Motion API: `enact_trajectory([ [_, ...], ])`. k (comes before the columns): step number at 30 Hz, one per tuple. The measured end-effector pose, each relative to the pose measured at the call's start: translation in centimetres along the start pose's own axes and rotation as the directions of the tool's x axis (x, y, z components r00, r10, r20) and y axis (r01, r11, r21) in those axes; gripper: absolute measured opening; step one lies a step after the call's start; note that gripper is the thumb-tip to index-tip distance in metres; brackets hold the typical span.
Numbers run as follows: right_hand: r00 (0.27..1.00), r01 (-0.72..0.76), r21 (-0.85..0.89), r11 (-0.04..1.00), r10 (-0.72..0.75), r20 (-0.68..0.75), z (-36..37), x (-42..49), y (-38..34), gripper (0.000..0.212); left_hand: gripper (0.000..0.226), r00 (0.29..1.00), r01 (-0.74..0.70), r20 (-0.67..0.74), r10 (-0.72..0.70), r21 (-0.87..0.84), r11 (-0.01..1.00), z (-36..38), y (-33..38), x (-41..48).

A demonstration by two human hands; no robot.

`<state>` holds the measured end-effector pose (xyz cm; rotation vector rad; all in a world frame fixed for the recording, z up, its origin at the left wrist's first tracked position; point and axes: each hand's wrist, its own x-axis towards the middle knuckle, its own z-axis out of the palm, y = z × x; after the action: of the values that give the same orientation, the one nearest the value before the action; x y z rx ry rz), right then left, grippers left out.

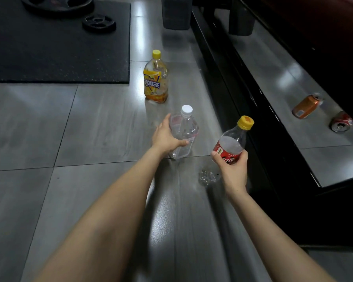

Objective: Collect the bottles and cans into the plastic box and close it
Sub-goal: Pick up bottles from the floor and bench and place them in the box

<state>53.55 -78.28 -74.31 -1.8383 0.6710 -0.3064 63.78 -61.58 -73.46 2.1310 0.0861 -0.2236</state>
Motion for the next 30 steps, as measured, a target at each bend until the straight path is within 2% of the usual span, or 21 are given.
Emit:
enact_trajectory([
  [4,0.999,0.035,0.021,0.999,-0.036,0.026,0.5,-0.6,-1.1,0.063,0.109,0.997,-0.023,-0.065,0.029,0.100,0.995,-1.4,0.3,-2.1],
  [8,0.996,0.040,0.069,0.997,-0.046,0.077,2.1,-3.0,-2.8,0.059,0.093,0.985,0.027,-0.175,0.002,0.165,0.986,-6.5,-0.4,-6.5],
  [10,0.988,0.040,0.101,0.994,-0.054,0.142,3.4,-4.9,-4.3,0.056,0.090,0.971,0.081,-0.236,-0.050,0.125,0.989,-10.7,-1.0,-9.0],
  [12,0.971,0.059,0.113,0.992,-0.084,0.225,4.9,-7.3,-6.4,0.055,0.097,0.951,0.113,-0.295,-0.092,0.053,0.992,-15.6,-1.3,-11.7],
  [15,0.917,0.106,0.131,0.986,-0.148,0.369,7.4,-11.9,-10.4,0.049,0.096,0.912,0.141,-0.391,-0.128,0.004,0.990,-23.8,-1.1,-16.9],
  [18,0.814,0.140,0.208,0.968,-0.232,0.532,10.3,-17.1,-15.1,0.055,0.081,0.836,0.173,-0.519,-0.176,-0.055,0.983,-32.0,-1.0,-23.2],
  [21,0.655,0.163,0.304,0.939,-0.333,0.678,13.4,-23.3,-19.8,0.056,0.071,0.718,0.166,-0.658,-0.227,-0.154,0.974,-39.4,-1.7,-30.1],
  [24,0.491,0.160,0.386,0.909,-0.412,0.767,16.5,-30.0,-24.3,0.052,0.087,0.588,0.197,-0.733,-0.342,-0.280,0.940,-46.2,-3.9,-37.6],
  [27,0.362,0.187,0.452,0.873,-0.488,0.794,19.8,-36.6,-28.4,0.063,0.110,0.469,0.193,-0.775,-0.423,-0.378,0.906,-51.6,-6.9,-44.2],
  [30,0.288,0.225,0.476,0.850,-0.525,0.801,22.8,-43.3,-30.2,0.072,0.094,0.356,0.178,-0.830,-0.430,-0.392,0.903,-54.1,-9.5,-48.7],
])
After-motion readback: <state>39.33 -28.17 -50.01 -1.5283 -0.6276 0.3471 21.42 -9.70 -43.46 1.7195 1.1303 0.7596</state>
